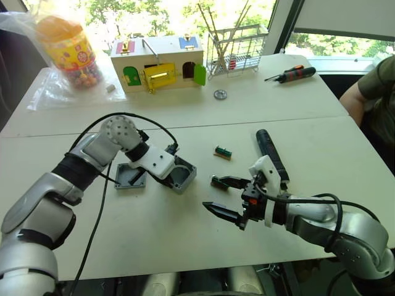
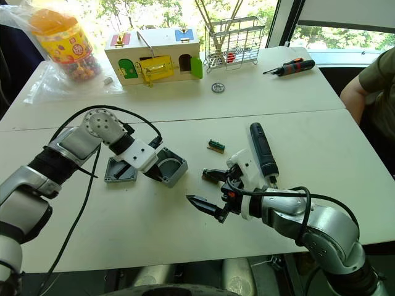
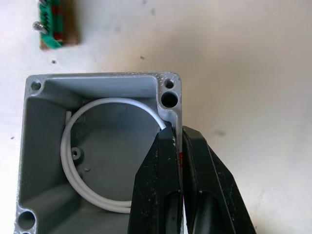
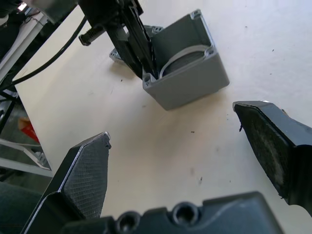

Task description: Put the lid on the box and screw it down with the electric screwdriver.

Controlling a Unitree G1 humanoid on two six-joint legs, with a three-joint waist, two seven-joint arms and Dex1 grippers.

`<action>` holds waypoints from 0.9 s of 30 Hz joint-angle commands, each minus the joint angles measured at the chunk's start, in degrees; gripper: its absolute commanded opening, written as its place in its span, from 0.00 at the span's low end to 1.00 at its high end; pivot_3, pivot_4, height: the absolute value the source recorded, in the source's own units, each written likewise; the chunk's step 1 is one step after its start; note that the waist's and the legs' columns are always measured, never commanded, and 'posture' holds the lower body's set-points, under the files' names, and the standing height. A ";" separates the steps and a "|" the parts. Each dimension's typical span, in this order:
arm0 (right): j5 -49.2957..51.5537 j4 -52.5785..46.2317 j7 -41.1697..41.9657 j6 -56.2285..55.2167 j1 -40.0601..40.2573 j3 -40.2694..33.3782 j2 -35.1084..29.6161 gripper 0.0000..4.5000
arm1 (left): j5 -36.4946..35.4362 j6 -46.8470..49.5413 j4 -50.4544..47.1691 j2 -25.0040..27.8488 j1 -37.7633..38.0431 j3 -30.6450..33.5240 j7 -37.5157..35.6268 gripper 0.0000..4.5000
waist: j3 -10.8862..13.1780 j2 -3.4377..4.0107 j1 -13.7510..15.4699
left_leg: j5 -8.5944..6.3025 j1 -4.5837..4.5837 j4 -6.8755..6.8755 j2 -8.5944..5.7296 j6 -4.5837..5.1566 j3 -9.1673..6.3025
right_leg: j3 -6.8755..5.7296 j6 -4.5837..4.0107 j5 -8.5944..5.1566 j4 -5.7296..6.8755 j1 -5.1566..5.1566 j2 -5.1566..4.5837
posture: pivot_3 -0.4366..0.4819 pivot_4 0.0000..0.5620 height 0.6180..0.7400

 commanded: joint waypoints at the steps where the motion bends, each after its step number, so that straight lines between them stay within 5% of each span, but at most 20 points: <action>1: 0.96 -2.51 -0.84 -0.58 0.42 -1.56 0.68 1.00 | -2.84 -2.58 1.43 0.07 -3.73 -2.83 -0.17 0.01 | 0.00 0.00 -0.10 | 0.00 0.00 0.01 0.00 0.00 0.01 | 0.00 0.01 0.00 0.00 0.00 0.00 | 0.48 0.27 1.00; 6: -0.81 -2.07 -0.90 -1.06 1.06 -1.22 0.39 1.00 | -4.80 -5.12 2.46 1.60 -5.62 -7.42 -0.17 0.01 | 0.00 0.00 -1.10 | 0.00 0.00 0.00 0.02 0.01 -0.02 | -0.01 0.04 0.00 0.04 -0.01 0.03 | 0.48 0.27 1.00; 15: -3.28 -0.88 0.46 -1.73 0.98 -0.35 0.58 1.00 | -2.16 -7.48 7.21 -0.29 -5.90 -6.38 -0.17 0.01 | 0.00 0.00 -1.34 | -0.01 0.00 0.02 0.01 0.02 -0.02 | -0.01 0.08 -0.03 0.18 -0.06 0.04 | 0.48 0.27 1.00; 18: -5.06 0.32 1.31 -2.58 0.71 -0.23 0.58 1.00 | -1.91 -6.76 6.79 -0.27 -5.35 -5.58 -0.17 0.19 | 0.00 0.00 -1.35 | -0.02 0.00 0.07 0.00 0.03 -0.02 | -0.01 0.10 -0.03 0.20 -0.04 0.04 | 0.48 0.27 1.00; 24: -7.17 1.69 3.25 -3.65 0.15 0.20 0.99 1.00 | 0.77 -5.35 6.46 -1.63 -3.39 -1.05 -0.17 0.87 | 0.00 0.00 -1.40 | -0.09 0.00 0.27 -0.08 0.16 -0.02 | 0.00 0.29 -0.16 0.51 -0.07 -0.02 | 0.48 0.27 1.00; 27: -7.61 1.81 4.31 -3.59 0.02 0.18 0.82 1.00 | -0.54 -2.10 4.22 0.41 -3.44 0.62 -0.17 0.87 | 0.00 0.00 -1.49 | -0.09 0.00 0.28 -0.07 0.16 -0.02 | 0.00 0.30 -0.16 0.53 -0.08 -0.02 | 0.48 0.27 1.00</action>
